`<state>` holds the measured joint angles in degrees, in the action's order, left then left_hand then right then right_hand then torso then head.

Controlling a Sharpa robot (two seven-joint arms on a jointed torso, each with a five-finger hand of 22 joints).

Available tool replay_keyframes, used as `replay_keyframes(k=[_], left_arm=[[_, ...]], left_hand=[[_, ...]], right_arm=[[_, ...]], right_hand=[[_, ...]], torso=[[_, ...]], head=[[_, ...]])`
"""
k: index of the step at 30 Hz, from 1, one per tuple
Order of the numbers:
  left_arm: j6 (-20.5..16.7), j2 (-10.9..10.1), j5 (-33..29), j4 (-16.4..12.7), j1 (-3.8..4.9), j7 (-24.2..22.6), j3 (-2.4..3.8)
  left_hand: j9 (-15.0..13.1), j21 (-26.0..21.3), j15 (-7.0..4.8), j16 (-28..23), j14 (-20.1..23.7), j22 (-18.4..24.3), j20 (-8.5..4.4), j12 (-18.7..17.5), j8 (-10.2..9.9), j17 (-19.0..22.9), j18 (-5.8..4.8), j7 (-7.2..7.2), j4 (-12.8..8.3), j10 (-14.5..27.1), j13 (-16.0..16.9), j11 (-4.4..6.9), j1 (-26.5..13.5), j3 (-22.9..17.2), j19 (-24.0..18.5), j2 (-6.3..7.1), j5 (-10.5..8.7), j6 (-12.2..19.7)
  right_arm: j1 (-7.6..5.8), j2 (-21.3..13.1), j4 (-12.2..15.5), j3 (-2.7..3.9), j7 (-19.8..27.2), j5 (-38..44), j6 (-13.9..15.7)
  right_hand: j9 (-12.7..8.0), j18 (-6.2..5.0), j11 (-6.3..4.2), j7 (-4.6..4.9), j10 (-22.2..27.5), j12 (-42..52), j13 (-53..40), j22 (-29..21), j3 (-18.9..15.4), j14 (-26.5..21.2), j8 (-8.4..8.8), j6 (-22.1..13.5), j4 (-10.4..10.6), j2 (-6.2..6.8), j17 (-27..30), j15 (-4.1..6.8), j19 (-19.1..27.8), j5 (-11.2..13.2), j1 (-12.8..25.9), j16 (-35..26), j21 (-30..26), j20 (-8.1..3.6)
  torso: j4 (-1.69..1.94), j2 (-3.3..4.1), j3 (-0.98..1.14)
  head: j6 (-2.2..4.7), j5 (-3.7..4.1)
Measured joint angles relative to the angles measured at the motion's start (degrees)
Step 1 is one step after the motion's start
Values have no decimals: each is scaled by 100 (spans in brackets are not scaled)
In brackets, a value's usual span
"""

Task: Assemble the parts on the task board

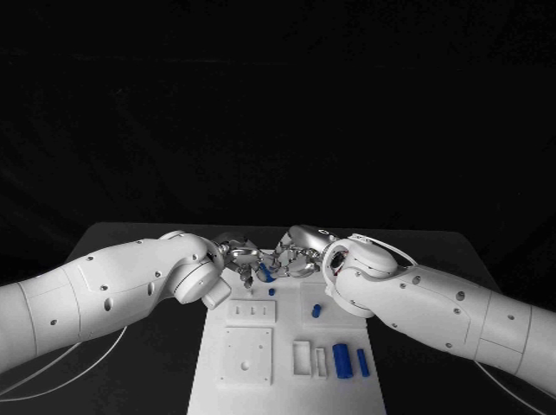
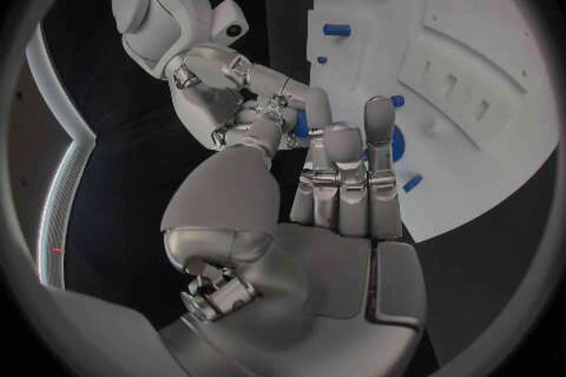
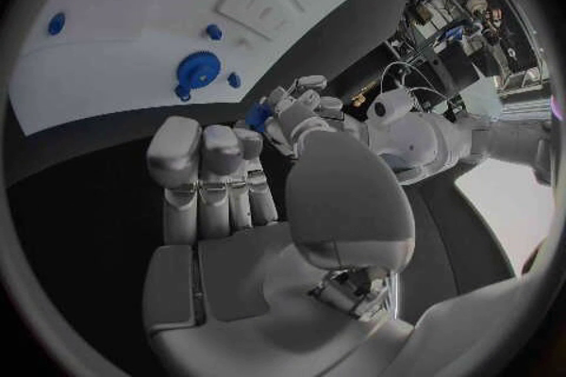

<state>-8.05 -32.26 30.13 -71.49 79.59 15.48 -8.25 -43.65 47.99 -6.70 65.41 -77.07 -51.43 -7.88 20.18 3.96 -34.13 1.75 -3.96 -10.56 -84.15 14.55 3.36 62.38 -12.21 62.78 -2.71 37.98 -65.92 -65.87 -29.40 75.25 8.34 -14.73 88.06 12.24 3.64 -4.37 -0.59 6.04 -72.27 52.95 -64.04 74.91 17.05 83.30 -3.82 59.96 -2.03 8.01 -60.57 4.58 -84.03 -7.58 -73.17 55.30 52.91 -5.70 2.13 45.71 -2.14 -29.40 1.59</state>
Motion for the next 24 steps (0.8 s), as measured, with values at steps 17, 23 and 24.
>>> replay_keyframes(k=[17, 23, 24], left_arm=[[-256, -122, 354, -53, -20, 67, -71], [-366, -206, 644, -165, -20, 181, -213], [-382, -212, 690, -183, -20, 206, -248]], left_hand=[[-196, -179, -66, 0, -117, -153, -61, 306, -49, -224, -1, -49, -207, 14, -21, 22, -111, -252, 167, 113, 93, -55], [-335, -181, -57, 273, -250, -324, -113, 673, -17, -753, -9, -56, -208, 4, 42, 47, -156, -253, 276, 159, 242, -69], [-336, -181, -75, 318, -289, -362, -113, 740, -13, -839, -11, -56, -208, 4, 53, 47, -157, -253, 317, 160, 244, -70]], right_arm=[[84, -1008, 604, 31, 85, -129, 175], [98, -1321, 638, 159, 122, -300, 190], [98, -1342, 615, 188, 128, -337, 201]], right_hand=[[-12, -1, 61, 56, 40, 0, 146, 0, -478, -19, 0, -409, 123, 44, 10, -19, 0, -198, -152, -73, -154, 40], [-12, 0, 62, 41, 38, -35, 182, 0, -443, -19, 0, -212, 95, 44, 27, -19, 0, -464, -152, -118, -197, 40], [-12, 0, 59, 32, 41, -39, 195, 0, -427, -19, 0, -170, 111, 44, 39, -19, 0, -558, -152, -139, -226, 40]], torso=[[-2, -8, 1], [-10, -16, 5], [-12, -19, 8]], head=[[-36, -65], [-71, -82], [-81, -85]])
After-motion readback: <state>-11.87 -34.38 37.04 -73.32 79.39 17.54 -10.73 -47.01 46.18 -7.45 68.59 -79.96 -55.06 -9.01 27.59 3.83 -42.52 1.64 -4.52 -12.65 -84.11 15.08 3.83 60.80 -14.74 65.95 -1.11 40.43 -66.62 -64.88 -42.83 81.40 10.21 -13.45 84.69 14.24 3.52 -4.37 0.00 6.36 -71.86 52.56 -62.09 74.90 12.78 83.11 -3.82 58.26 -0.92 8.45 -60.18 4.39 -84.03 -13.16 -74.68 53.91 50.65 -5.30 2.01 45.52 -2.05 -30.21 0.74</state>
